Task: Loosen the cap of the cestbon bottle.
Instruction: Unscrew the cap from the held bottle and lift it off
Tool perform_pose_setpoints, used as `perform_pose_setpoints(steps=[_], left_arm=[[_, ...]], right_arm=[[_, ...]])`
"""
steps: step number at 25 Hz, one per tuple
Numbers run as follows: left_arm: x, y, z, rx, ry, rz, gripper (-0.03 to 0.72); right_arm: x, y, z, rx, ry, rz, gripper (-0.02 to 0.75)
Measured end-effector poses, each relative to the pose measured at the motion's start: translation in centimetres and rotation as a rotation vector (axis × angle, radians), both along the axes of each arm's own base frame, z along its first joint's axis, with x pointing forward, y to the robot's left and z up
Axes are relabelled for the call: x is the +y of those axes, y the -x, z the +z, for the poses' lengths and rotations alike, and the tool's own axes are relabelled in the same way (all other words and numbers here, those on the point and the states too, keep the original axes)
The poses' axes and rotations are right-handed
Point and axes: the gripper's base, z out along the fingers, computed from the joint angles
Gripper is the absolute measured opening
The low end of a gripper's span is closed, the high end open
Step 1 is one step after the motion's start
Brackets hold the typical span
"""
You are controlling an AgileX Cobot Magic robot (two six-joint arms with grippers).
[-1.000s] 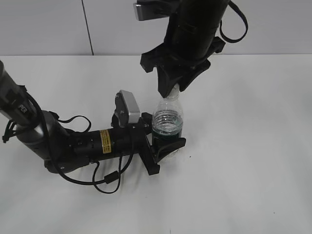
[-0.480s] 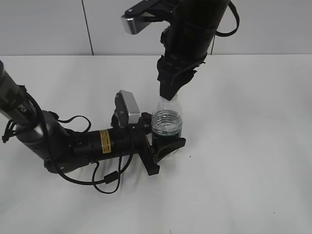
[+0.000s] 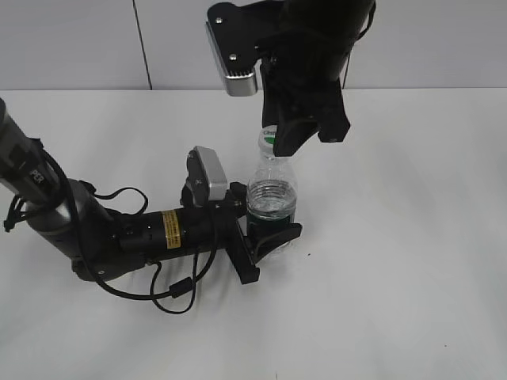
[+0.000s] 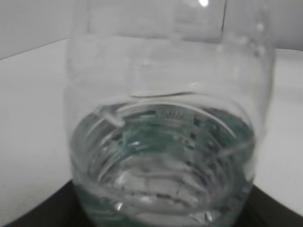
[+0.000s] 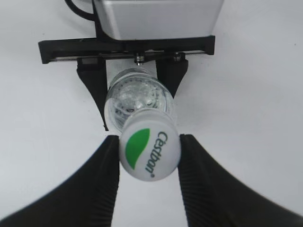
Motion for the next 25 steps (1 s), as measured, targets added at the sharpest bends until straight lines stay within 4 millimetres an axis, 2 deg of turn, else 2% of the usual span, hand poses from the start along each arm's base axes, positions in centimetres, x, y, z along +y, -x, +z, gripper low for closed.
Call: perform_pose_setpoints(steps=[5, 10, 12, 18, 22, 25], left_arm=[[0.0, -0.1, 0.0, 0.006, 0.0, 0.006, 0.403], [0.0, -0.1, 0.0, 0.007, 0.001, 0.006, 0.403], [0.0, -0.1, 0.0, 0.007, 0.001, 0.006, 0.403], [0.0, -0.1, 0.0, 0.007, 0.0, 0.006, 0.403], [0.0, -0.1, 0.0, 0.006, -0.001, 0.002, 0.403], [0.0, 0.0, 0.0, 0.006, -0.001, 0.002, 0.403]], right_arm=[[-0.5, 0.7, 2.2, -0.077, -0.021, 0.12, 0.294], [-1.1, 1.5, 4.3, -0.117, -0.051, 0.111, 0.294], [-1.3, 1.8, 5.1, -0.092, -0.082, -0.014, 0.294], [-1.8, 2.6, 6.7, 0.084, -0.199, -0.611, 0.294], [-2.0, 2.7, 7.1, 0.18, -0.248, -0.893, 0.294], [-2.3, 2.5, 7.1, 0.228, -0.267, -1.039, 0.294]])
